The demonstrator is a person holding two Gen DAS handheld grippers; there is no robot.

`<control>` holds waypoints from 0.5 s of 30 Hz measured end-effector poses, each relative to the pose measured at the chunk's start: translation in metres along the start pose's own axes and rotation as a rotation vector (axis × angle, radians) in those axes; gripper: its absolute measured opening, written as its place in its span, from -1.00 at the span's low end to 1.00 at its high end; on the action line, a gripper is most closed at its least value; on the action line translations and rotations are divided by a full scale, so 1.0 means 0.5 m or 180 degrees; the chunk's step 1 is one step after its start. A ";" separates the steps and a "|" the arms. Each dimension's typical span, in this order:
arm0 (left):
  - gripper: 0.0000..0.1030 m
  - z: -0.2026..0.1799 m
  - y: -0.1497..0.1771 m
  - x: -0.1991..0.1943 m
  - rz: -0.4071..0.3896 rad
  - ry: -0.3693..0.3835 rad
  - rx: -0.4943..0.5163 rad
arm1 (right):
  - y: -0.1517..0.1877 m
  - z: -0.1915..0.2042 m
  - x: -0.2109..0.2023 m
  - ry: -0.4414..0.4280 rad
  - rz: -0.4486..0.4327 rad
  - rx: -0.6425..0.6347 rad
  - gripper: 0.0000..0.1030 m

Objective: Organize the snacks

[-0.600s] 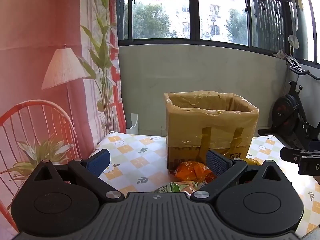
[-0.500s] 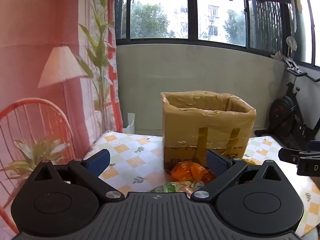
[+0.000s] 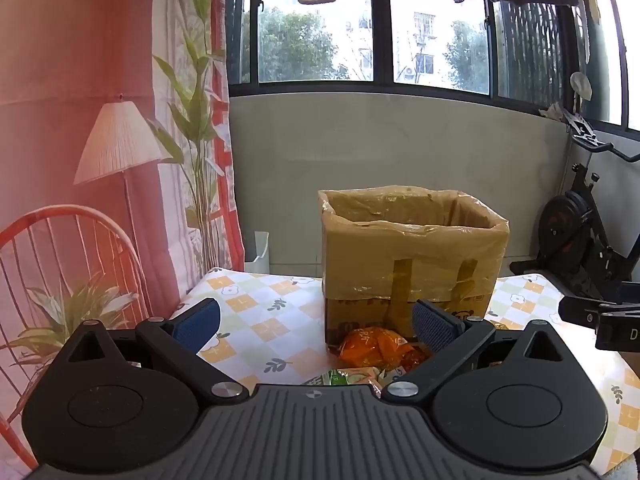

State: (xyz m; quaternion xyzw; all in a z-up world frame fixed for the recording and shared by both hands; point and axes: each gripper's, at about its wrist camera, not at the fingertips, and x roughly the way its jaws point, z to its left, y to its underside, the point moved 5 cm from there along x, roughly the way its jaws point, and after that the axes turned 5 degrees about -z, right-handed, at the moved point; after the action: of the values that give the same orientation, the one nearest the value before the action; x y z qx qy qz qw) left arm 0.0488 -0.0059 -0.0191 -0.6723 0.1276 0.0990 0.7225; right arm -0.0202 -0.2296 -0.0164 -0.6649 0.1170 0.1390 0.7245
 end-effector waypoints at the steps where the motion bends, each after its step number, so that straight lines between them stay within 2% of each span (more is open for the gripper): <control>1: 0.99 0.000 0.000 0.000 0.0001 0.0001 -0.0001 | 0.000 0.001 0.000 -0.0001 -0.0002 -0.0005 1.00; 15: 0.99 -0.003 0.002 -0.003 0.0005 -0.0002 -0.0019 | -0.001 0.002 0.000 0.0001 0.0003 0.0000 1.00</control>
State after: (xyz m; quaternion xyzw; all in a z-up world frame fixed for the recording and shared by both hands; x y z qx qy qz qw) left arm 0.0470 -0.0073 -0.0195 -0.6743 0.1275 0.1002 0.7204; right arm -0.0203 -0.2287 -0.0159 -0.6649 0.1174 0.1393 0.7244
